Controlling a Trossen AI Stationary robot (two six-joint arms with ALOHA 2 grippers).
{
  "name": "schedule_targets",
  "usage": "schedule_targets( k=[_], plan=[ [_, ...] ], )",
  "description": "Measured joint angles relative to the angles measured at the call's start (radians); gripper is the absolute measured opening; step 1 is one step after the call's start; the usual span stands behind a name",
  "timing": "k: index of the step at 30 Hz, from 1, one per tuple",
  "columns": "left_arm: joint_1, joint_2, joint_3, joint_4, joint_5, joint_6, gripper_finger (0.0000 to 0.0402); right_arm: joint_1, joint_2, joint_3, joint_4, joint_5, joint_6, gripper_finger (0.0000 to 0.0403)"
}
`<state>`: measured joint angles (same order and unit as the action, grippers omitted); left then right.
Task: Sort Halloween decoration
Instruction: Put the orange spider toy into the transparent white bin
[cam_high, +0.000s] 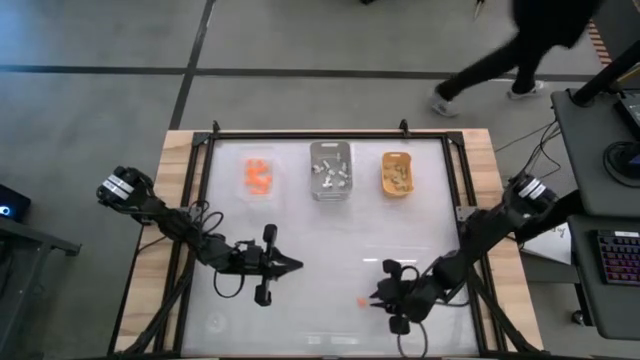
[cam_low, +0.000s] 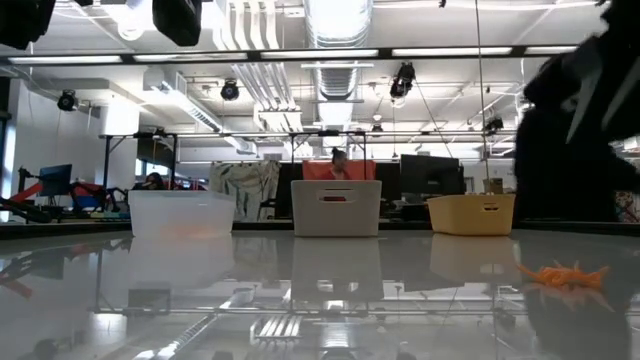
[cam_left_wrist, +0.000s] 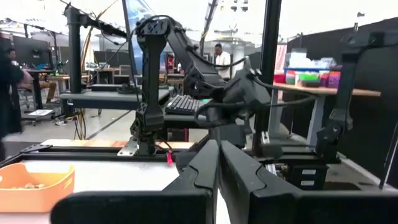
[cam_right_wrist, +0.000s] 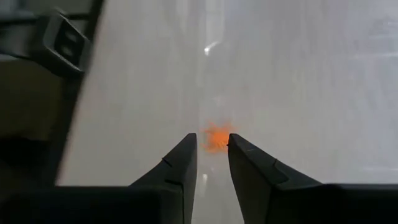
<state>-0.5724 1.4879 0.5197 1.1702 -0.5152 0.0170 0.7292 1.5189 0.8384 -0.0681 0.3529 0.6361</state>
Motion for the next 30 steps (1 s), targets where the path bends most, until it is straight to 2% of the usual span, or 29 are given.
schedule_targets(
  k=[4,10,22,30],
  plan=[
    [0.000,0.000,0.016,-0.038,0.000,0.000,0.0000,0.000,0.091,0.026,0.003,0.025,-0.001,0.0084],
    [0.000,0.000,0.026,-0.060,0.000,-0.008,0.0000,-0.001,0.181,0.090,0.002,0.033,-0.019,0.0110],
    [0.000,0.000,0.026,-0.074,0.000,-0.008,0.0000,-0.005,0.231,0.117,-0.006,0.075,-0.026,0.0203],
    [0.000,0.000,0.026,-0.082,0.000,-0.008,0.0000,-0.021,0.293,0.118,0.003,0.062,-0.009,0.0212]
  ],
)
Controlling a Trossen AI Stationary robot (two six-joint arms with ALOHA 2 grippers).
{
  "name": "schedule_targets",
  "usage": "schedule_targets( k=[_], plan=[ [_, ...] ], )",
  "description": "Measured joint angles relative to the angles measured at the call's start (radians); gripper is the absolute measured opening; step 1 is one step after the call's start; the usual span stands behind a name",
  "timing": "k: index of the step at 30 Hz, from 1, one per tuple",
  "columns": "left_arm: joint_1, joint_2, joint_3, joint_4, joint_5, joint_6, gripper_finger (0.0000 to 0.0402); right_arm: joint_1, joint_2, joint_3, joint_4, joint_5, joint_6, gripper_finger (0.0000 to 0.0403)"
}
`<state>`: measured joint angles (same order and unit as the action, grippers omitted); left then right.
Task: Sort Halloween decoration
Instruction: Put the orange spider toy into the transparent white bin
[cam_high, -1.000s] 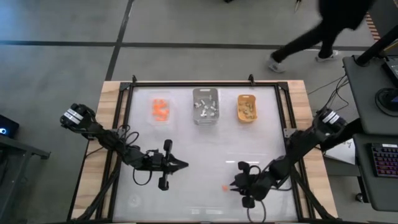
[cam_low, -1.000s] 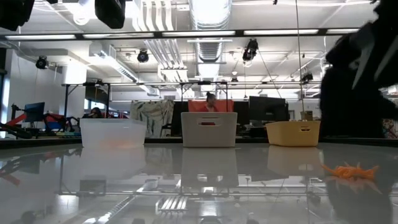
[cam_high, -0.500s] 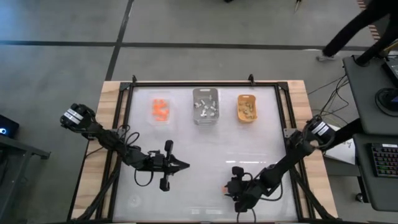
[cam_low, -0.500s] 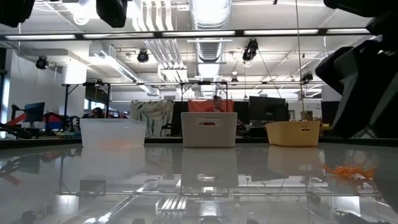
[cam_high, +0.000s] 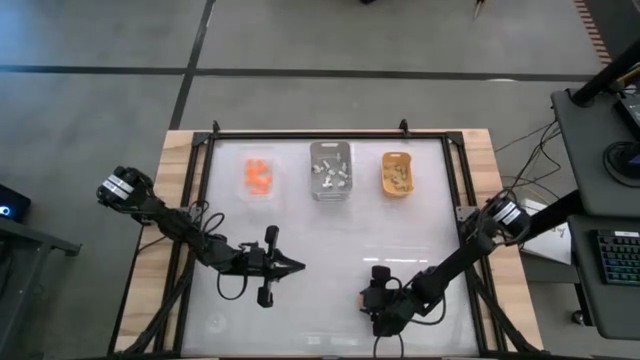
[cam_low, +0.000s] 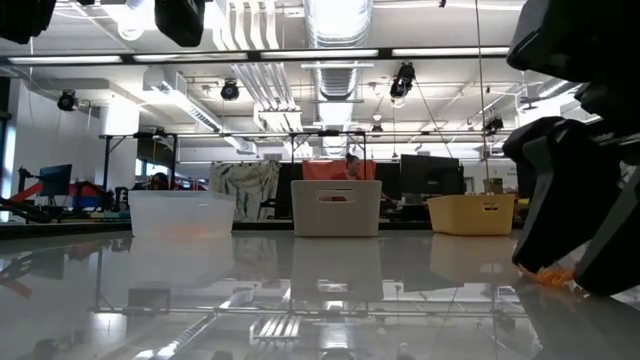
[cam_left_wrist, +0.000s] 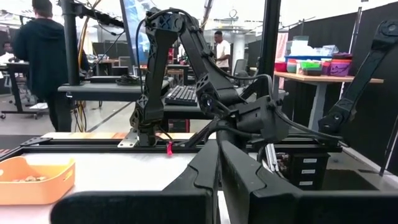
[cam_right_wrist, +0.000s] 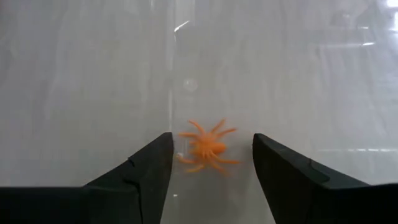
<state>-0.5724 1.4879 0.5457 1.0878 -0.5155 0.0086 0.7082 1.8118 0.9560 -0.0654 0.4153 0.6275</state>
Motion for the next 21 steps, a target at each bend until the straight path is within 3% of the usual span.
schedule_targets(
  k=[8,21],
  plan=[
    [0.000,0.000,0.000,-0.007,0.000,0.000,0.0000,0.000,0.018,-0.001,0.005,-0.003,0.009,0.0199],
    [0.000,0.000,0.000,-0.006,-0.001,0.000,0.0000,0.000,0.010,0.003,-0.001,-0.018,0.004,0.0100]
  ],
)
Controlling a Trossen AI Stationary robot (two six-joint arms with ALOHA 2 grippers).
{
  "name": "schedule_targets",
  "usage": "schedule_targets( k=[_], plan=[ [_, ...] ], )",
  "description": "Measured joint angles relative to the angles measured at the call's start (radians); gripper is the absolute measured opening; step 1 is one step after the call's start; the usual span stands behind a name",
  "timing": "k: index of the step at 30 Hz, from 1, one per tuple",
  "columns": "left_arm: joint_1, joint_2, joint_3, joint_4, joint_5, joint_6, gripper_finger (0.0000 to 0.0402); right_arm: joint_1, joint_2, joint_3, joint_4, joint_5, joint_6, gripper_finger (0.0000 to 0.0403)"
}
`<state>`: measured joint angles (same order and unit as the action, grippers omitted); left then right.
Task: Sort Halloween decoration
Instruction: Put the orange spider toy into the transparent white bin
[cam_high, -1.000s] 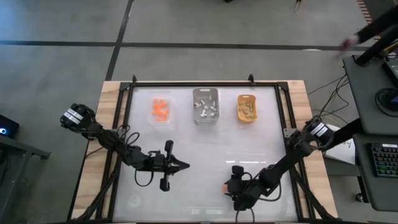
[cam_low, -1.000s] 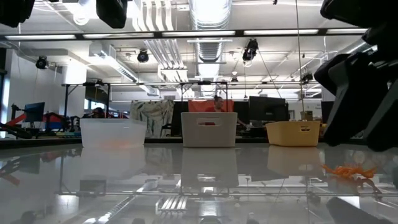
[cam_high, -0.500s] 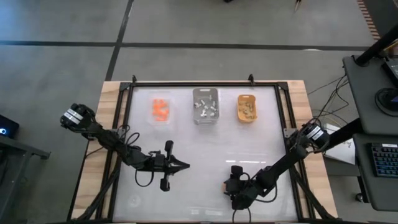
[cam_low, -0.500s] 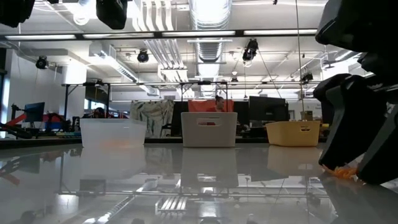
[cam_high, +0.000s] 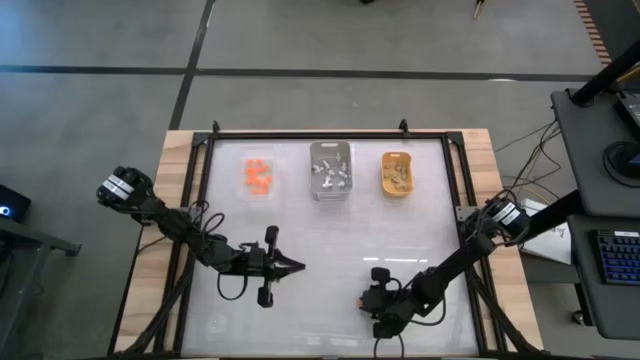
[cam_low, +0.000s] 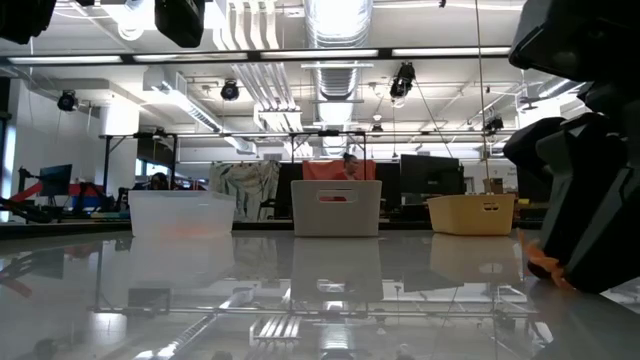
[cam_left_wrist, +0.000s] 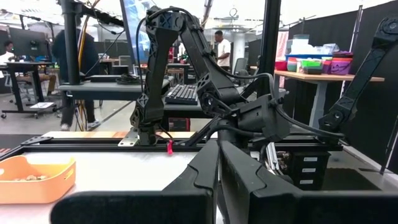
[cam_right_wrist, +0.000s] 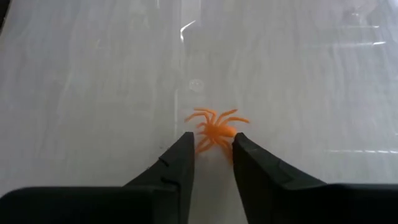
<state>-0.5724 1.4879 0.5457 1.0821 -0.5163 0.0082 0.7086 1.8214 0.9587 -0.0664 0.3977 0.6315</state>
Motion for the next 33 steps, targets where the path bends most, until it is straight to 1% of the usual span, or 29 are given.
schedule_targets(
  k=[16,19,21,26,29,33],
  plan=[
    [0.000,0.000,0.000,0.006,0.000,0.002,0.0000,-0.010,-0.001,0.003,0.003,0.010,-0.027,0.0029],
    [-0.002,0.000,0.000,0.042,-0.001,0.016,0.0000,-0.011,-0.008,0.003,0.001,0.021,-0.046,0.0013],
    [-0.009,-0.013,0.000,0.069,-0.003,0.037,0.0000,-0.018,-0.019,0.001,-0.005,0.025,-0.055,0.0010],
    [-0.034,-0.103,0.000,0.080,-0.005,0.107,0.0000,-0.070,-0.069,0.028,-0.009,0.049,-0.127,0.0009],
    [-0.049,-0.177,0.000,0.064,-0.055,0.143,0.0000,-0.132,-0.084,0.068,-0.006,0.049,-0.216,0.0009],
    [-0.062,-0.286,0.000,0.038,-0.133,0.207,0.0000,-0.257,-0.084,0.170,-0.006,0.048,-0.401,0.0009]
  ],
)
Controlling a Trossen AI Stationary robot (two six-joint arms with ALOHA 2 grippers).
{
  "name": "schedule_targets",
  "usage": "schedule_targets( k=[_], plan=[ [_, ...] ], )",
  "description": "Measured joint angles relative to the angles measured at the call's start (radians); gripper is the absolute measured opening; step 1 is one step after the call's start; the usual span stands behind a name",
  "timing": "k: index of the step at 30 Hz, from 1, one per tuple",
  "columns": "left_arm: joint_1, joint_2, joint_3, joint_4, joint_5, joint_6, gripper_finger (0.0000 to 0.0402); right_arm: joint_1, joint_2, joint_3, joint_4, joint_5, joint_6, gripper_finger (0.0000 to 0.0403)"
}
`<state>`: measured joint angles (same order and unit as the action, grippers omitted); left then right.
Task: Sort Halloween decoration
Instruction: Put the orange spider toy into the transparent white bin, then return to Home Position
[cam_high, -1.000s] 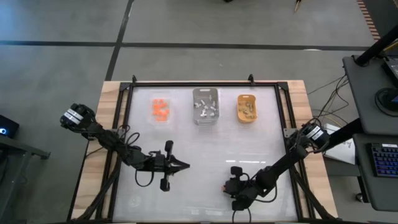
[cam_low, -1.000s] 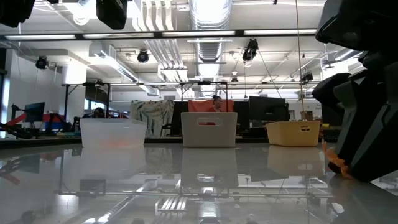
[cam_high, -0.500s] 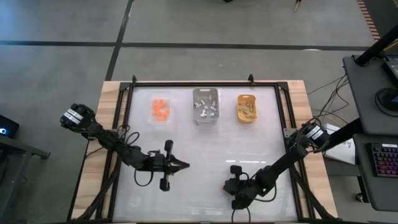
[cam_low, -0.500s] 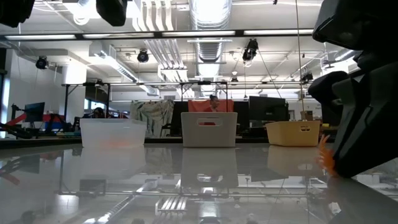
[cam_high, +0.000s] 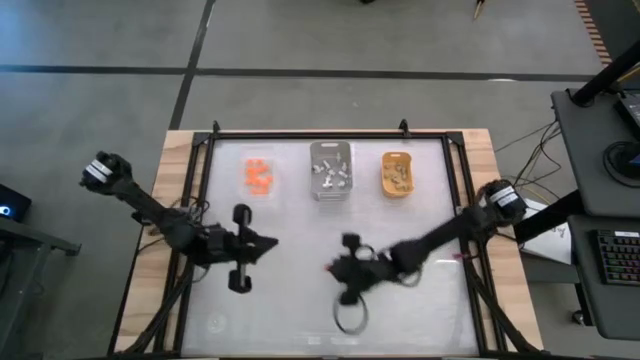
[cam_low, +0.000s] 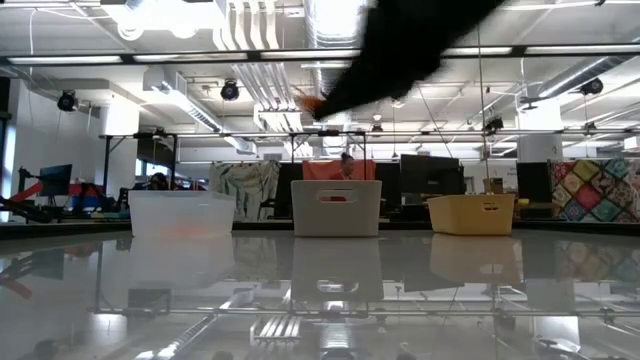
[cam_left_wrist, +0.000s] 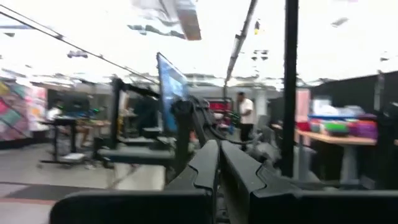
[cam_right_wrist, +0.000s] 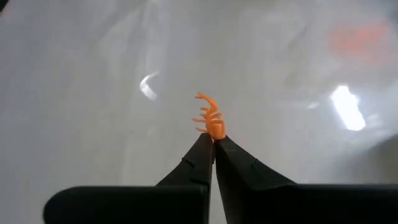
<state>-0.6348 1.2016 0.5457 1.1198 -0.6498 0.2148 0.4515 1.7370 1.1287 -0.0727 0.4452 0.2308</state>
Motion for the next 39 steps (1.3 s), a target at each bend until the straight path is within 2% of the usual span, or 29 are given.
schedule_targets(
  k=[4,7,12,17,21,28,34,39],
  plan=[
    [-0.002,-0.114,0.000,-0.091,-0.035,0.039,0.0000,-0.156,0.001,0.123,0.008,-0.024,-0.178,0.0009],
    [-0.002,-0.190,0.000,-0.189,-0.049,0.039,0.0000,-0.281,0.013,0.203,0.055,-0.052,-0.250,0.0009],
    [-0.004,-0.286,0.000,-0.309,-0.050,0.039,0.0000,-0.497,0.084,0.291,0.221,-0.315,-0.263,0.0009],
    [-0.004,-0.346,0.000,-0.347,-0.050,0.058,0.0000,-0.637,0.233,0.367,0.468,-0.482,-0.177,0.0009],
    [-0.004,-0.377,0.000,-0.381,-0.050,0.068,0.0000,-0.688,0.380,0.470,0.532,-0.524,-0.132,0.0009],
    [-0.004,-0.388,0.000,-0.413,-0.059,0.064,0.0000,-0.704,0.550,0.652,0.456,-0.525,-0.126,0.0017],
    [-0.003,-0.387,0.000,-0.430,-0.076,0.057,0.0000,-0.703,0.599,0.765,0.294,-0.525,-0.120,0.0072],
    [-0.004,-0.386,0.000,-0.467,-0.078,0.041,0.0000,-0.703,0.588,0.788,0.228,-0.528,-0.127,0.0121]
  ],
)
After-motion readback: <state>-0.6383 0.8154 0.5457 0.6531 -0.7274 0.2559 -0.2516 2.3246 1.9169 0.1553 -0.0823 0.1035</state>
